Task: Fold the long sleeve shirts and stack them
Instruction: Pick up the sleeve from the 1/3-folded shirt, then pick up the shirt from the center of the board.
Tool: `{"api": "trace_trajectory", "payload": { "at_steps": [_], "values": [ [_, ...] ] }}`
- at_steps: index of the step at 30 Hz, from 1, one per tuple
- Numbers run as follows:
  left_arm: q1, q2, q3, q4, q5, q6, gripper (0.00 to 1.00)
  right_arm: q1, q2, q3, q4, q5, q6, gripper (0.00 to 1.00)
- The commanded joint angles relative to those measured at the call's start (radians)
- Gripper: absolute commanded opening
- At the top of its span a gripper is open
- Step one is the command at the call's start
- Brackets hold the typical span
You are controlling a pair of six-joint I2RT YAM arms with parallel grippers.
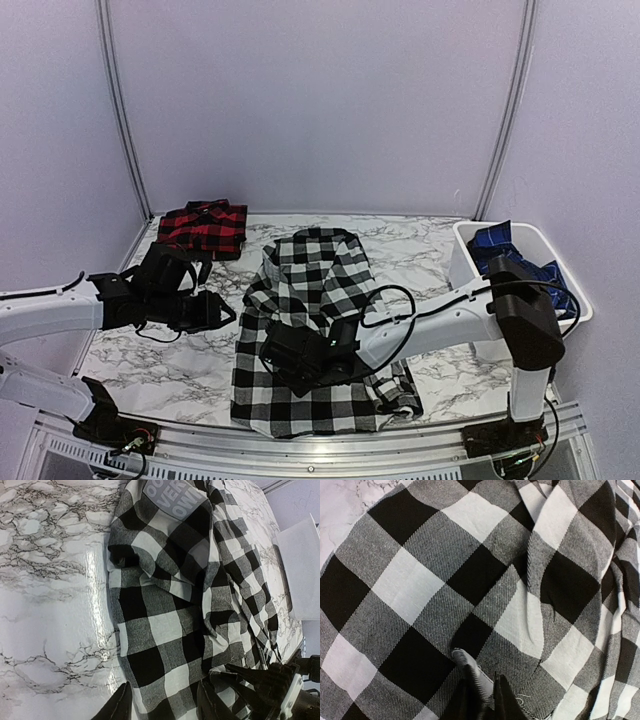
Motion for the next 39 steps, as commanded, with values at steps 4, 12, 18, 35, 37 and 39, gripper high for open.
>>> {"api": "trace_trajectory", "payload": {
  "at_steps": [4,12,18,35,37,39],
  "values": [
    [0.003,-0.059,-0.086,-0.047,0.097,-0.084,0.46,-0.005,-0.037,0.037,-0.005,0.016,0.012,0.0],
    [-0.063,-0.12,-0.196,-0.059,0.139,-0.209,0.46,-0.071,-0.151,0.056,-0.022,0.025,-0.022,0.0],
    [-0.16,-0.15,-0.243,-0.07,0.148,-0.295,0.46,-0.179,-0.242,0.096,-0.007,0.052,-0.092,0.0],
    [-0.394,-0.071,-0.23,-0.108,0.112,-0.427,0.45,-0.403,-0.239,0.371,0.094,0.049,-0.302,0.0],
    [-0.41,-0.046,-0.216,-0.108,0.108,-0.433,0.4,-0.405,-0.231,0.397,0.092,0.049,-0.312,0.0],
    [-0.423,-0.026,-0.205,-0.108,0.098,-0.436,0.38,-0.404,-0.223,0.422,0.087,0.049,-0.32,0.0]
  ]
}}
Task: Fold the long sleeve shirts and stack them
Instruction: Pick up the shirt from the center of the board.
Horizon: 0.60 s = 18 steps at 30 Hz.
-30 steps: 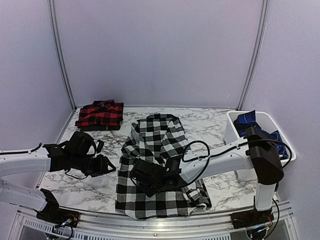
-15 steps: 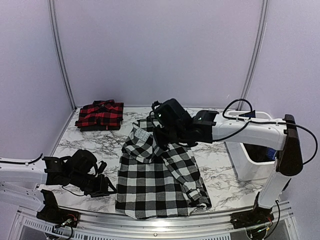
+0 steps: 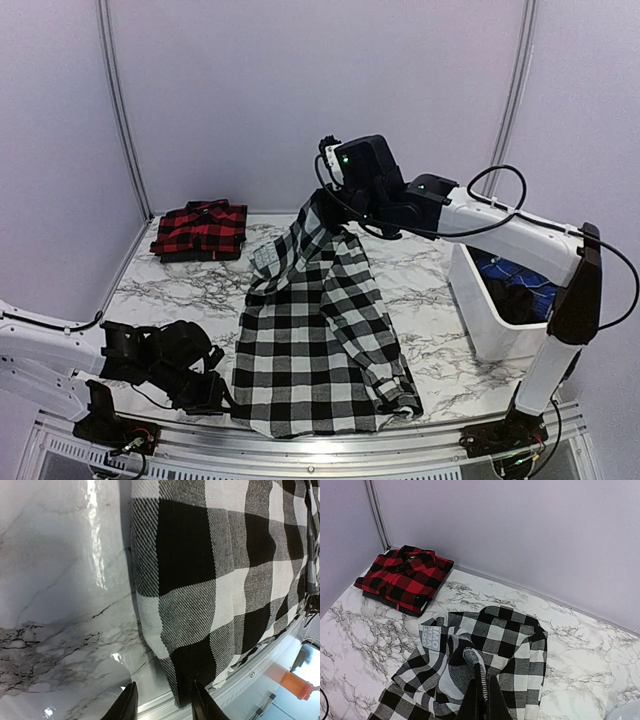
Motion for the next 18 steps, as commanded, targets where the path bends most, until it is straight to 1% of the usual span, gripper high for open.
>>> {"api": "trace_trajectory", "payload": {
  "at_steps": [1,4,7,9,10,18],
  "values": [
    [-0.03,0.047,0.045,-0.028,-0.034,-0.018,0.36,-0.003,0.022,0.083,0.023,0.005,-0.048,0.0],
    [-0.041,0.074,0.06,-0.02,-0.047,-0.017,0.29,-0.002,0.027,0.105,0.02,0.006,-0.056,0.0],
    [-0.051,0.094,0.085,-0.013,-0.049,-0.007,0.15,-0.002,0.028,0.123,0.02,0.015,-0.072,0.0],
    [-0.06,0.103,0.114,-0.013,-0.051,0.007,0.01,-0.004,0.031,0.139,0.019,0.031,-0.09,0.0],
    [-0.065,0.104,0.127,-0.012,-0.053,0.016,0.0,-0.005,0.034,0.151,0.015,0.044,-0.1,0.0],
    [-0.095,0.123,0.231,-0.016,-0.046,0.104,0.0,-0.045,0.037,0.217,0.021,0.106,-0.197,0.0]
  ]
}}
